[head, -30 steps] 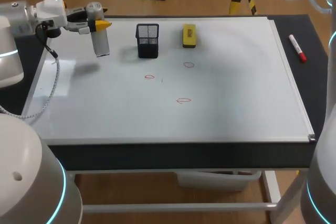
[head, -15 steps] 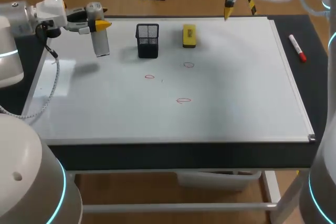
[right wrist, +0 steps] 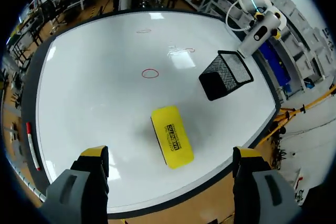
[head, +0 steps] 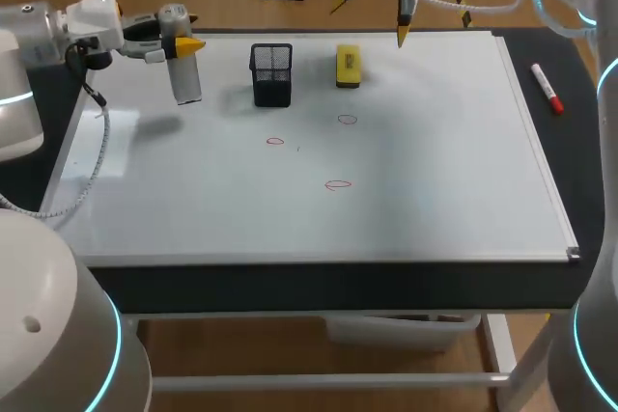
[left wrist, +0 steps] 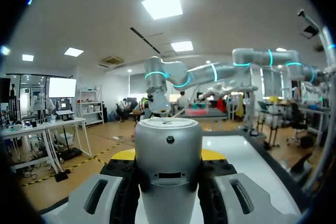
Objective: Pick up the inspection probe, press it on each red-marked spot on the whiteboard one by one, put down the probe, pick up the eraser, and wipe off all the red marks.
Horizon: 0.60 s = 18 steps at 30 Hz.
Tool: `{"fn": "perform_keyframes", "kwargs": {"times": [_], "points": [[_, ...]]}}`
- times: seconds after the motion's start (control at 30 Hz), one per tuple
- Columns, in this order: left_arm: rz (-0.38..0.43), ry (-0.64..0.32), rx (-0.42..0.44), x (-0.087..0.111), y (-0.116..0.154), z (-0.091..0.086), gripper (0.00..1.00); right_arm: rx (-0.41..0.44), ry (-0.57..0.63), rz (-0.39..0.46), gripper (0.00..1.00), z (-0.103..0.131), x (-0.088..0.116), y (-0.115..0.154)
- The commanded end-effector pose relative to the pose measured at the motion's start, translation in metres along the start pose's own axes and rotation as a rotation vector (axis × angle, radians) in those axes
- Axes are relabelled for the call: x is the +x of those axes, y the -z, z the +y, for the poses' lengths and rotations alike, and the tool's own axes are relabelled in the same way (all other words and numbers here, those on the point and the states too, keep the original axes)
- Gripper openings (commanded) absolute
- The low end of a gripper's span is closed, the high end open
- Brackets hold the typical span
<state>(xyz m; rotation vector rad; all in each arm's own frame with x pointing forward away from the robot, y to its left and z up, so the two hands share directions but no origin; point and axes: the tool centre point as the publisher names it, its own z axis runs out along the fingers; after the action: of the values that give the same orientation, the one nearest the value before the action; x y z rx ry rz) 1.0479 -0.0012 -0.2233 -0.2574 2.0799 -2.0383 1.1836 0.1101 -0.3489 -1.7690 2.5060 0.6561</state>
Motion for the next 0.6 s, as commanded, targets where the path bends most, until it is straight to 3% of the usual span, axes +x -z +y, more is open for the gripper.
{"fn": "perform_keyframes", "kwargs": {"times": [0.03, 0.27, 0.6], "points": [[-0.001, -0.001, 0.0, 0.0, 0.0, -0.001, 0.0, -0.086, 0.048, 0.494, 1.0, -0.016, -0.007, -0.005], [-0.001, -0.001, 0.0, 0.0, 0.0, -0.001, 0.0, -0.081, 0.157, 0.548, 1.0, -0.011, -0.009, -0.016], [-0.001, -0.001, 0.0, 0.0, 0.0, -0.001, 0.0, -0.084, 0.151, 0.577, 1.0, -0.004, -0.009, -0.033]]}}
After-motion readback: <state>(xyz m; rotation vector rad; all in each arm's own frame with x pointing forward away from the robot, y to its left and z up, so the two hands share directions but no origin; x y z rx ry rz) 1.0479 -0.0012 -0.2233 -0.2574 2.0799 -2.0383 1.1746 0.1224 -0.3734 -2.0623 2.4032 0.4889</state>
